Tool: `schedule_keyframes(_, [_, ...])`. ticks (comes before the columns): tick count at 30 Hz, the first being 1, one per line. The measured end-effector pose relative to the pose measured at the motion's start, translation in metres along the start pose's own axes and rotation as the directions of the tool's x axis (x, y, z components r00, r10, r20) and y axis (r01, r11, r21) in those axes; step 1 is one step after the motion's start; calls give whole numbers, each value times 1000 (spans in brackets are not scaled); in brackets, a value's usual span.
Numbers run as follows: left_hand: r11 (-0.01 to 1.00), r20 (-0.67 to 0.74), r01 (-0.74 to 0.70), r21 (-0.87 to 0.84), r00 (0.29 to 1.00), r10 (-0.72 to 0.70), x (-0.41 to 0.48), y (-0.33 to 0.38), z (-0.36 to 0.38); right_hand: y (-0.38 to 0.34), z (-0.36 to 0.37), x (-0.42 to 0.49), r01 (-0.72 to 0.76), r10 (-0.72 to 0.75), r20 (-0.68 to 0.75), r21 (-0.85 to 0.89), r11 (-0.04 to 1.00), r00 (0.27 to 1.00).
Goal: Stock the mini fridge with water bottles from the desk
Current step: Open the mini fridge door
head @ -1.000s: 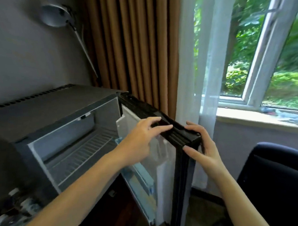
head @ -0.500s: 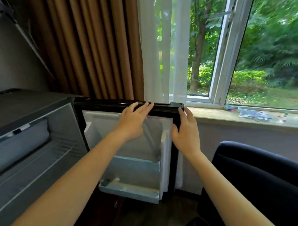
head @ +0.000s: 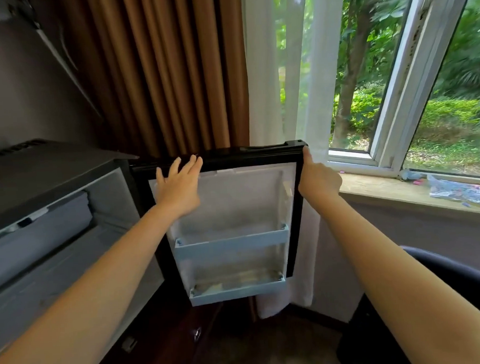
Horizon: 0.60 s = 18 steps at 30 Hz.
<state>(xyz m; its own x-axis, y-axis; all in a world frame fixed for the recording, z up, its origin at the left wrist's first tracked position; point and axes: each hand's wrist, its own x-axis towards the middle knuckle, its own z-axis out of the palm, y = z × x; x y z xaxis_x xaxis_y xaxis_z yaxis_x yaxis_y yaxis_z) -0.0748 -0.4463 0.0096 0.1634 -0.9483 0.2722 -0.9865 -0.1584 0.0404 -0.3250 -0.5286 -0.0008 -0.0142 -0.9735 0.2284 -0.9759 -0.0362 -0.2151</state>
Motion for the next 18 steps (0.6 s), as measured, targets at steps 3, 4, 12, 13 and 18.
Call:
schedule_keyframes(3, [999,-30,6,48,1000,-4,6,1,5,-7,8,22,-16,17,34,-34,999,999])
schedule_keyframes(4, [997,-48,-2,74,999,6,8,1,6,-9,10,29,-23,25,40,-36,999,999])
schedule_keyframes(12, [968,-115,-24,251,992,55,25,-1,12,-8,10,48,39,-45,105,53,998,993])
schedule_keyframes(13, [965,-123,-23,263,991,58,26,0,13,-10,11,41,69,-75,96,64,996,993])
schedule_keyframes(18, [959,-89,-25,284,995,52,34,2,13,-31,43,1,224,-239,172,101,969,956])
